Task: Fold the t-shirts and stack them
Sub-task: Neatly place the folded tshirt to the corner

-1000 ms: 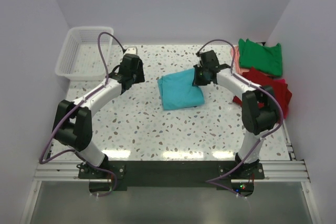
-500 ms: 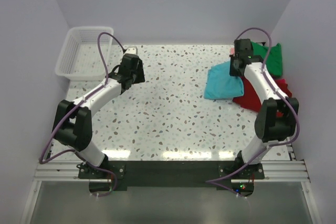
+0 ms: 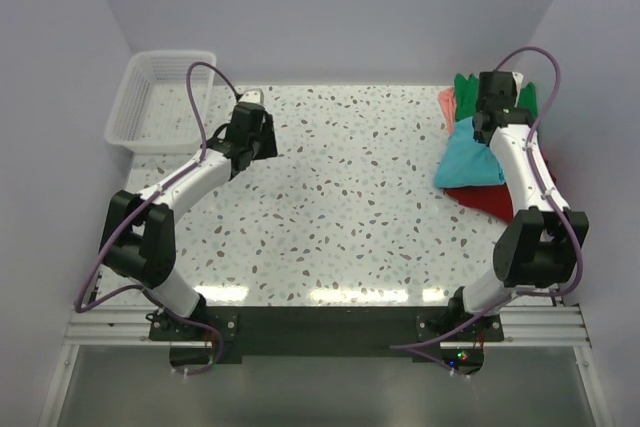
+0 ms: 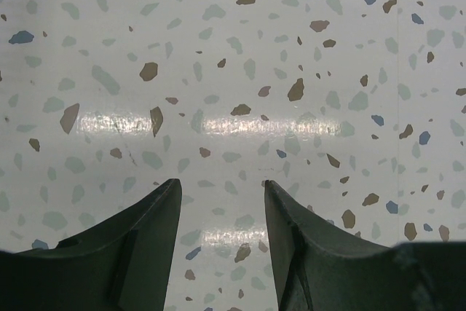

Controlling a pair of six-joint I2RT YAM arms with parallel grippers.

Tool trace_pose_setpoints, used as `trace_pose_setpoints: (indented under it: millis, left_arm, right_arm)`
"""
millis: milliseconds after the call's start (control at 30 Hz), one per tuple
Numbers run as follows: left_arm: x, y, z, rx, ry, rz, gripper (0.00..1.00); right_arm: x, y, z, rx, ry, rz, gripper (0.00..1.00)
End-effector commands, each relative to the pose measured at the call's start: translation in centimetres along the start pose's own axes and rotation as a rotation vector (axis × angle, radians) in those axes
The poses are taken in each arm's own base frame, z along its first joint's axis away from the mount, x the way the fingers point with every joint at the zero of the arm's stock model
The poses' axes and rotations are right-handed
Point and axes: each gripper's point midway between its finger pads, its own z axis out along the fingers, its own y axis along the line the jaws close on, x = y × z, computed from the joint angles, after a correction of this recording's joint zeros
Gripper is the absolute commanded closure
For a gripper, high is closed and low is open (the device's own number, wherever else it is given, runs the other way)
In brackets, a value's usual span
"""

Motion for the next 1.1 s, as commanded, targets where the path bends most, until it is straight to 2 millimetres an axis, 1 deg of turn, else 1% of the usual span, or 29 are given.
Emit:
trace_pose_setpoints:
  millis: [0, 100, 200, 300, 367, 567, 600, 767, 833, 867, 933, 967, 1033, 1067]
  left_arm:
    - [-1.4, -0.3, -0.4, 0.026, -0.047, -0.024, 0.46]
    - [-1.4, -0.4, -0.4, 0.028, -0.044, -0.024, 0.46]
    - [-1.3, -0.5, -0.3, 0.035, -0.04, -0.024, 0.46]
    - [-1.2, -0.6, -0.3, 0.04, -0.035, -0.025, 0.46]
    - [-1.3, -0.7, -0.3, 0.042, -0.036, -0.027, 0.46]
    - [-1.2, -0.9, -0.2, 0.051, -0.034, -0.027, 0.46]
    - [-1.2, -0.9, -0.2, 0.052, -0.032, -0.025, 0.46]
    - [-1.2, -1.0, -0.1, 0.06, -0.032, -0.024, 0.46]
    - [-1.2, -1.1, -0.1, 0.063, -0.031, -0.024, 0.46]
    - [-1.2, -1.1, -0.2, 0.065, -0.032, -0.024, 0.46]
    - [-1.2, -1.1, -0.1, 0.064, -0.03, -0.023, 0.46]
    - [-1.2, -1.2, -0.1, 0.067, -0.031, -0.024, 0.46]
    - [-1.2, -1.2, -0.1, 0.069, -0.03, -0.023, 0.46]
    - [-1.1, -1.2, -0.1, 0.07, -0.028, -0.022, 0.46]
  right_arm:
    - [-1.2, -5.4, -1.6, 0.178, -0.078, 0.13, 1.0]
    - [-0.9, -6.5, -1.1, 0.214, -0.073, 0.151, 1.0]
    - [-0.2, -6.7, -0.2, 0.253, -0.041, 0.138, 1.0]
    - [0.8, -7.4, 0.8, 0.335, -0.011, 0.119, 1.0]
    - [1.0, -8.2, 1.1, 0.392, -0.01, 0.104, 1.0]
    - [2.8, -8.5, 3.1, 0.452, 0.026, 0.057, 1.0]
    - [3.4, -8.7, 3.3, 0.475, 0.037, 0.046, 1.0]
    - [4.7, -9.4, 4.7, 0.535, 0.072, 0.014, 1.0]
    - [5.1, -10.4, 5.1, 0.577, 0.092, 0.013, 1.0]
    - [5.4, -10.9, 5.7, 0.589, 0.115, 0.018, 1.0]
    - [5.9, -11.2, 6.2, 0.59, 0.136, 0.029, 1.0]
    - [5.9, -11.8, 6.4, 0.6, 0.144, 0.04, 1.0]
    - [6.3, -11.9, 7.0, 0.598, 0.161, 0.035, 1.0]
    - [6.3, -12.2, 7.1, 0.606, 0.163, 0.043, 1.0]
